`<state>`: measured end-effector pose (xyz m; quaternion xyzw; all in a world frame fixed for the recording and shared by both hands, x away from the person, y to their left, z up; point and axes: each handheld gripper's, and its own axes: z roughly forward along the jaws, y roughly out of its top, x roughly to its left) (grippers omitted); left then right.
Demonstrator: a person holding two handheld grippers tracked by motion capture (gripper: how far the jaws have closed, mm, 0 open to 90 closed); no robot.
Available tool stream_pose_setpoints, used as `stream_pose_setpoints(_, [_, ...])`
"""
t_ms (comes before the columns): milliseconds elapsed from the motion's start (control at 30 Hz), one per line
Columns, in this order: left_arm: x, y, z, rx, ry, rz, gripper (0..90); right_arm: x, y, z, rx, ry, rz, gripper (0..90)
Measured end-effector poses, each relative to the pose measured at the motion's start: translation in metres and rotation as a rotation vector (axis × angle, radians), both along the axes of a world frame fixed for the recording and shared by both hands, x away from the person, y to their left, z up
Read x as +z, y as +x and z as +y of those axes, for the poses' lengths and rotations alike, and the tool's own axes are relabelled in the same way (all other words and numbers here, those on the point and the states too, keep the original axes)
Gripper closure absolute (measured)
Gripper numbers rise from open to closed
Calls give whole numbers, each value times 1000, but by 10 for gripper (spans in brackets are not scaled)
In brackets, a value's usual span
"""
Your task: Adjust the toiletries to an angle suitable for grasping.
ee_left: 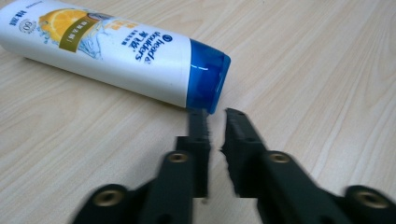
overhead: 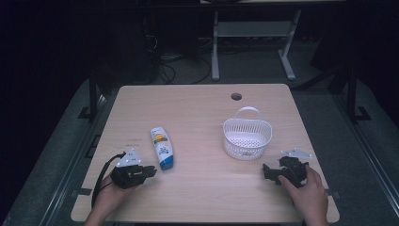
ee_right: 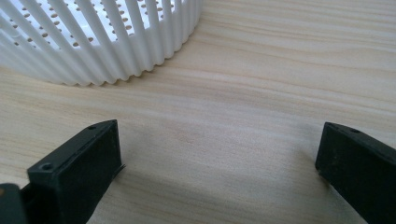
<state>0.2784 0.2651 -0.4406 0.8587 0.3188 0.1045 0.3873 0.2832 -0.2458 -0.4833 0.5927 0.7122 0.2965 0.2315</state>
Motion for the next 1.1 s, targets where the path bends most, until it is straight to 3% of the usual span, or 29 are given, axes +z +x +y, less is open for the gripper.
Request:
stream_pose_setpoints(33, [3,1,0,-2,-25,12,899,0,0,0,0,0,0,0])
stream_pose_setpoints(233, [11,10,-6,-1,-22,23,900,0,0,0,0,0,0,0])
stream_pose_setpoints(600, [31,32,-27,-48,-27,1,900,0,0,0,0,0,0,0])
stream_pose_setpoints(867, [36,45,-38,-57,-44,2,900,0,0,0,0,0,0,0])
stream_pose_setpoints(1100, [34,56,-48,-70,-30,4,900,0,0,0,0,0,0,0])
